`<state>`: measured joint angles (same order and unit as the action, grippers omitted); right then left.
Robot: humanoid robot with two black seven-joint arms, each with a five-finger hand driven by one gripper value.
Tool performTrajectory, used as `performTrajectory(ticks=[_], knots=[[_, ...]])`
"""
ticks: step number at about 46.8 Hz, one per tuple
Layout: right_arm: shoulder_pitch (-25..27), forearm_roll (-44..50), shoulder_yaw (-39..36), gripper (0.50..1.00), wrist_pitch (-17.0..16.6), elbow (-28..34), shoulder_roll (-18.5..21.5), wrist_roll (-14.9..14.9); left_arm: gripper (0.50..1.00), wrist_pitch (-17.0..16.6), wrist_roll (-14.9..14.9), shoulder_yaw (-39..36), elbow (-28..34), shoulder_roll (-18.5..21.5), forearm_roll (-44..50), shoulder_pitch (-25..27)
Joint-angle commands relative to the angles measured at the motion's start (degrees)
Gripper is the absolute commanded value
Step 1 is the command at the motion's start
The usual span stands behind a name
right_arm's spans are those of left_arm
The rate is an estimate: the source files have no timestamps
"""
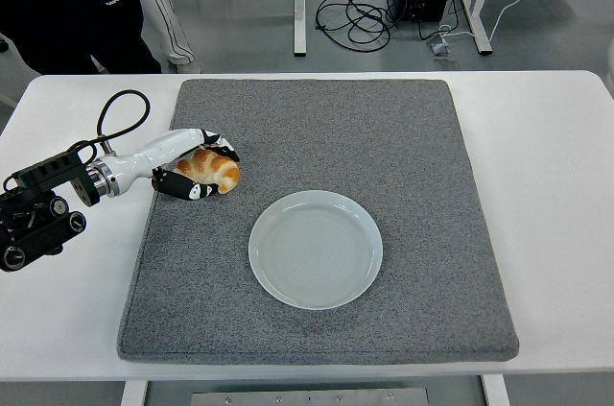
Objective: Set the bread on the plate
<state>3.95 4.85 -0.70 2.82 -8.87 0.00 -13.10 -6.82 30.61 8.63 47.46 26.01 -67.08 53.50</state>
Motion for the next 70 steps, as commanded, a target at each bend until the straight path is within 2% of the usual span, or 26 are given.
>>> performTrajectory(ticks=[1,4,17,25,32,38,48,59,70], knots=[[0.00,-0.01,0.00,1.000,-0.01,0.00,0.00,0.00,0.500,1.54,0.67,-0.01,0.09,0.09,1.16,0.02],[0.00,-0.01,0.00,1.000,-0.01,0.00,0.00,0.00,0.500,2.25,1.47,-0.01,0.00,0.09,1.51,0.02],[0.01,-0.01,0.00,1.000,-0.01,0.00,0.00,0.00,0.500,2.86,1.12,-0.01,0.00,-0.08,4.14,3.44],[0.00,-0.01,0.00,1.000,-0.01,0.00,0.00,0.00,0.500,6.81,0.77,-0.01,0.09,0.18,8.28,8.63],[0.00,-0.01,0.00,1.000,-0.01,0.00,0.00,0.00,0.500,11.38,-0.11,-0.10,0.09,0.53,8.37,13.72],[0.00,-0.01,0.00,1.000,-0.01,0.00,0.00,0.00,0.500,13.76,-1.17,-0.01,0.44,0.36,8.54,18.30],[0.00,0.08,0.00,1.000,-0.01,0.08,0.00,0.00,0.500,14.11,-6.08,-0.01,5.09,-1.13,12.84,22.17],[0.00,-0.01,0.00,1.000,-0.01,0.08,0.00,0.00,0.500,13.59,-14.52,-0.01,12.13,-2.98,15.48,24.01],[0.00,-0.01,0.00,1.000,-0.01,0.08,0.00,0.00,0.500,12.53,-21.29,-0.01,20.21,-3.95,15.49,24.28]])
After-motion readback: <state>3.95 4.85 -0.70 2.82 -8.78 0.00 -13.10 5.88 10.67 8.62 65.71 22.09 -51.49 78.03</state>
